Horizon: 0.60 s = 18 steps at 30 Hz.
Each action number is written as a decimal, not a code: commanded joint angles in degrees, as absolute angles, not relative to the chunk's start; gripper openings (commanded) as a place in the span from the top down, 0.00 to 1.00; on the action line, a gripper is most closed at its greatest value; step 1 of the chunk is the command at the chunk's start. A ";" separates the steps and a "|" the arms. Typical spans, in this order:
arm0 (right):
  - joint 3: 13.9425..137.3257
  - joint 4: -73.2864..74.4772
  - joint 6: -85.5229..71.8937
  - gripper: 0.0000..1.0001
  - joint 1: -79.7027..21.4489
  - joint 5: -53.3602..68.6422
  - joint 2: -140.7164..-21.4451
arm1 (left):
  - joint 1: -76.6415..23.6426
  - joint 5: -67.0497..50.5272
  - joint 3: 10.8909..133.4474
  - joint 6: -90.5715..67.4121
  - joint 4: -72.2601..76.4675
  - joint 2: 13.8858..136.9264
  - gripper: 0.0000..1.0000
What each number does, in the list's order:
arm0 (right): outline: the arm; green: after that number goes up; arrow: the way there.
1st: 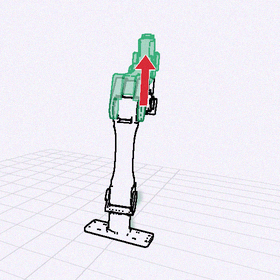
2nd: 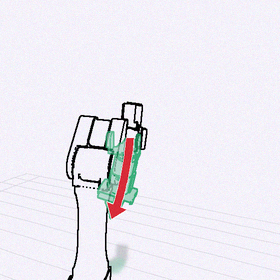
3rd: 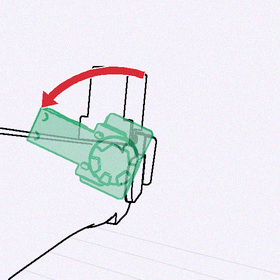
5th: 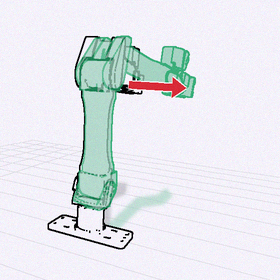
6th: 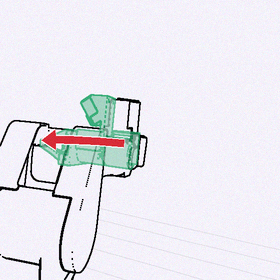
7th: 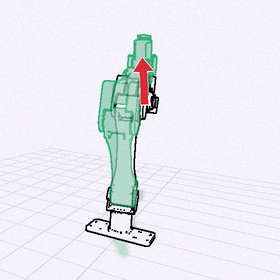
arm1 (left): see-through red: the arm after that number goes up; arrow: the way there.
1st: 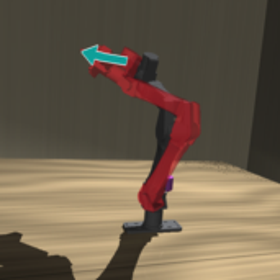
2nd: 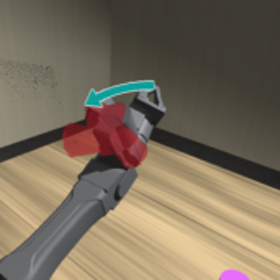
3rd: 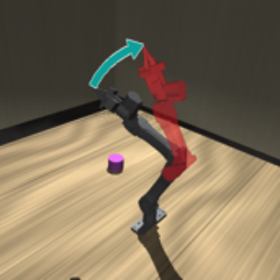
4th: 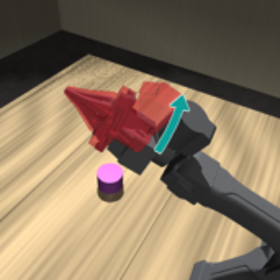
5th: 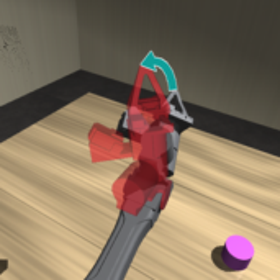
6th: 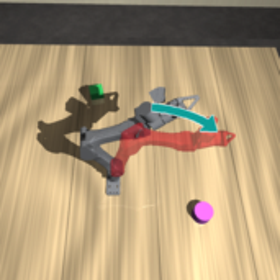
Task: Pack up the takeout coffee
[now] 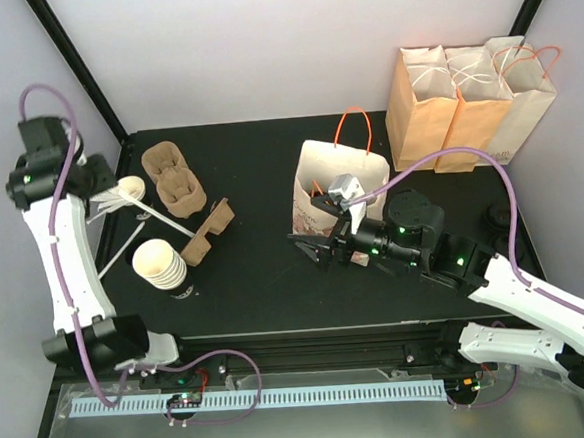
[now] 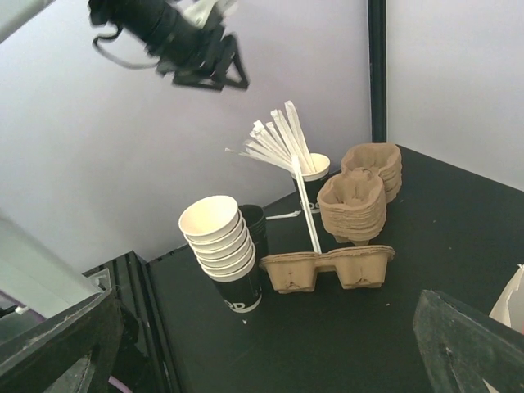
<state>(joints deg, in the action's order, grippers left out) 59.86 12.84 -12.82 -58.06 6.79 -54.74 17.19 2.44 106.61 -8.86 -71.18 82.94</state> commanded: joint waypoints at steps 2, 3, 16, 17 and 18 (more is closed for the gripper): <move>58.80 10.76 -12.34 0.00 -58.10 8.42 -52.43 | 27.87 -3.83 84.99 -10.62 -61.78 70.45 0.37; 58.61 10.86 -12.05 0.00 -58.10 8.53 -52.05 | 30.15 -5.28 81.18 -11.92 -60.04 68.18 0.36; 56.15 11.89 -10.90 0.00 -58.01 9.33 -45.89 | 50.53 -12.61 56.73 -33.69 -50.80 58.21 0.37; 56.13 12.01 -10.90 0.00 -58.01 9.41 -45.74 | 51.71 -12.58 55.47 -35.78 -49.99 58.56 0.39; 56.18 12.14 -10.89 0.00 -58.01 9.43 -45.50 | 52.93 -12.79 54.26 -38.21 -49.27 58.99 0.39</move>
<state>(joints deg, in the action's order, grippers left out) 56.64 12.53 -11.77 -58.06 8.45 -46.78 48.86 -10.85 57.82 -27.22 -54.35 58.13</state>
